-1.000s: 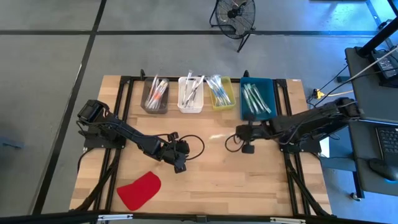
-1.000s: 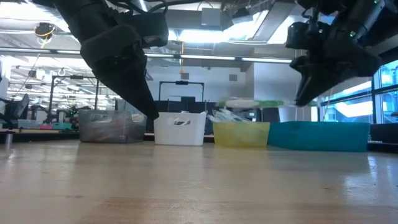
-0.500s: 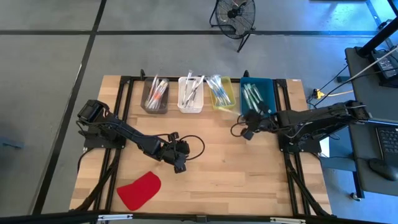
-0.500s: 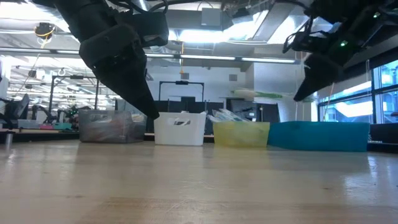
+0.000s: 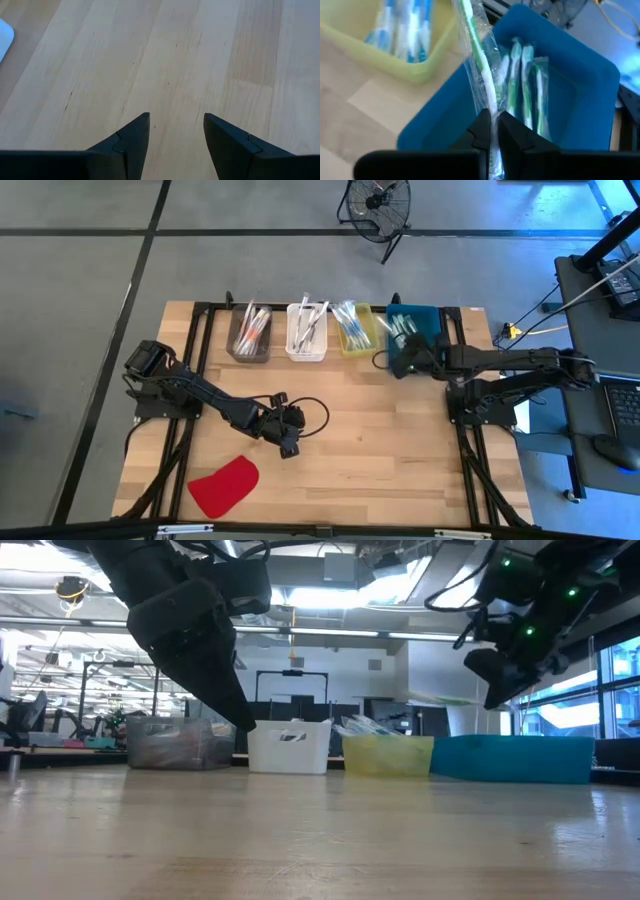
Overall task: Pick & Place Toothbrushes
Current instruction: Put the green toothbrush into the blue bin
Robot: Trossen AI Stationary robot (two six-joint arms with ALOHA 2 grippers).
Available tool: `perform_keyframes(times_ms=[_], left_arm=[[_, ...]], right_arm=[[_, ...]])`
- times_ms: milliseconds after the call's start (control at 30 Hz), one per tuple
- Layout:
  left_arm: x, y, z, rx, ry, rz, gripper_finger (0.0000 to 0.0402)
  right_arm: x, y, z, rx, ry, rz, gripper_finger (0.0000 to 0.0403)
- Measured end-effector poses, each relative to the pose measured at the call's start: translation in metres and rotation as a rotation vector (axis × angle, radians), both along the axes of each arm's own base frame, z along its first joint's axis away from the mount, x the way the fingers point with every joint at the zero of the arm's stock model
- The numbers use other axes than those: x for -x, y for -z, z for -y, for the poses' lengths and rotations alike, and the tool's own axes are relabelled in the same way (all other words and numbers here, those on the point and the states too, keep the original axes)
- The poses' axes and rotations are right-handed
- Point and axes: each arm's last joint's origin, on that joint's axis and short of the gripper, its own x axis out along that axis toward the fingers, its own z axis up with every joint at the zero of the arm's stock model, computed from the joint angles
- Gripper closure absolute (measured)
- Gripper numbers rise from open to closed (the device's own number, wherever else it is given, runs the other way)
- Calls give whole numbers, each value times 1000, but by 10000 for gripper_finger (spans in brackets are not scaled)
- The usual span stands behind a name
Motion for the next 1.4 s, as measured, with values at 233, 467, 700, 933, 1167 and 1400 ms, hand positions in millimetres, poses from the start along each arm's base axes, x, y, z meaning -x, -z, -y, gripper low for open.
perform_keyframes(times_ms=[233, 467, 700, 933, 1167, 1400], left_arm=[[0, 0, 0, 0, 0, 0, 219], [0, 0, 0, -1, 1, -3, 219], [0, 0, 0, 3, 3, -4, 219], [0, 0, 0, 3, 3, -4, 219], [0, 0, 0, 3, 3, -4, 219], [0, 0, 0, 4, 3, -3, 219]], right_arm=[[6, 1, 20, -33, 100, 0, 380], [16, 3, 38, -79, 179, -29, 383], [25, 5, 52, -167, 229, -22, 379], [33, 7, 60, -246, 239, -26, 386], [34, 13, 67, -325, 254, -32, 377], [27, 28, 72, -360, 253, -103, 385]])
